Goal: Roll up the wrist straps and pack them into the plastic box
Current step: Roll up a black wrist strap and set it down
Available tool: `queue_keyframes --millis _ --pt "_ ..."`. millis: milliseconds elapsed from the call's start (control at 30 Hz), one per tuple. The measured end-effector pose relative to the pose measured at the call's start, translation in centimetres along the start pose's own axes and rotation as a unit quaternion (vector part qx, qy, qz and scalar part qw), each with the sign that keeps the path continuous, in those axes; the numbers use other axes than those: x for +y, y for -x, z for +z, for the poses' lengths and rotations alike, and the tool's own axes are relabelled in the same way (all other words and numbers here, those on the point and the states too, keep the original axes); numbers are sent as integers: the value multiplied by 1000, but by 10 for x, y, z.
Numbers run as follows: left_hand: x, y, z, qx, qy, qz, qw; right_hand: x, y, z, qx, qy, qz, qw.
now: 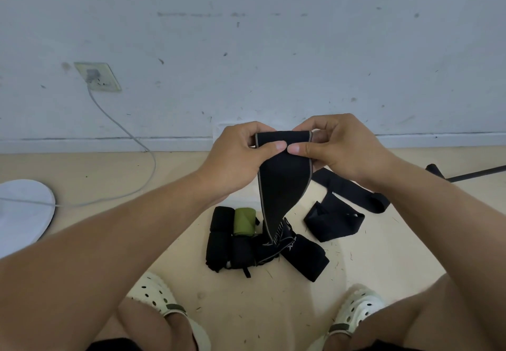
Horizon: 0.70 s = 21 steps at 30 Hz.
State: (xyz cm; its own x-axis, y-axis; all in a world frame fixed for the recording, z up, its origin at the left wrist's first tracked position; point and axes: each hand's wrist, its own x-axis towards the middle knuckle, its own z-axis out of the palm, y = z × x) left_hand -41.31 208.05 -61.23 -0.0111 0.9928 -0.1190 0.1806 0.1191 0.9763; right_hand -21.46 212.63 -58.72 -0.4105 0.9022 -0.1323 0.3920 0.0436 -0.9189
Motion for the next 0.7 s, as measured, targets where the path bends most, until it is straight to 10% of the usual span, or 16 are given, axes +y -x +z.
queue_keyframes --millis 700 --pt "22 50 3 19 32 4 999 -28 47 3 -18 -66 9 998"
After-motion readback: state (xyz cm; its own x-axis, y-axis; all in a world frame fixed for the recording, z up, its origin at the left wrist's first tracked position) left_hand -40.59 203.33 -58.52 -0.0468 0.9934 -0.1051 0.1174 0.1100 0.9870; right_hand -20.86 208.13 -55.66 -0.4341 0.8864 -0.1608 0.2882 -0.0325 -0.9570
